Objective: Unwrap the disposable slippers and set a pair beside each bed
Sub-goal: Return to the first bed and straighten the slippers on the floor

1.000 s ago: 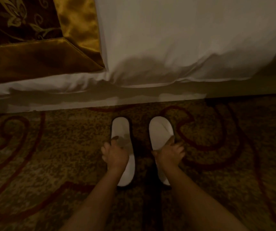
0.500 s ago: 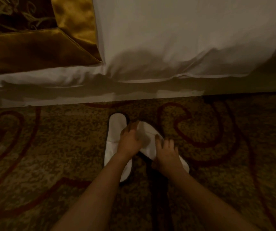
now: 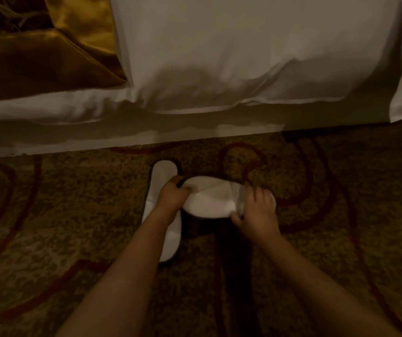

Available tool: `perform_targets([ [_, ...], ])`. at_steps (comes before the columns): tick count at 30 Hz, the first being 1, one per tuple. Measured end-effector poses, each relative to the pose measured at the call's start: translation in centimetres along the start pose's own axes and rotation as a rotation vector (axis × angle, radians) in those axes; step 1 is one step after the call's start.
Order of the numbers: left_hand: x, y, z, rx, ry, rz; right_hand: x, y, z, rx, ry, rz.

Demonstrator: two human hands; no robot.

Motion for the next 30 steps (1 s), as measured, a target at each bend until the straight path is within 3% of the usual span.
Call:
perform_targets([
  [2, 0.0, 0.3, -0.5, -0.100, 0.003, -0.218, -0.9, -0.3, 0.6, 0.225, -0.052, 0.103],
  [4, 0.9, 0.9, -1.4, -0.191, 0.034, -0.357, -0.8, -0.5, 1.0, 0.508, 0.020, 0.303],
  [7, 2.7, 2.0, -2.8, -0.213, 0.073, -0.259, 0.6, 0.5, 1.5, 0.704, 0.146, 0.749],
  [11, 4.7, 3.5, -4.3, -0.171, 0.146, 0.017, 1.2, 1.3, 1.0, 0.673, 0.115, 0.739],
  [16, 5.9, 4.7, -5.5, -0.112, 0.166, 0.416, 2.9, 1.0, 0.2, 0.674, 0.214, 0.620],
  [24, 6.7, 4.7, -5.8, -0.111, 0.159, 0.410, 4.0, 1.0, 0.1, 0.566, 0.205, 0.241],
  [27, 6.9, 4.6, -5.9, -0.070, 0.173, 0.435, 4.0, 1.4, 0.0, 0.556, 0.122, 0.186],
  [30, 5.1, 3.7, -5.5, 0.067, -0.054, 0.585, 4.3, 2.3, -0.1, 0.474, 0.091, 0.127],
])
Point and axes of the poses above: each hand's wrist, its own z-axis towards the middle knuckle, its own x-axis out of the palm, y = z × x, the point moved 4 cm from there along z, towards the middle knuckle
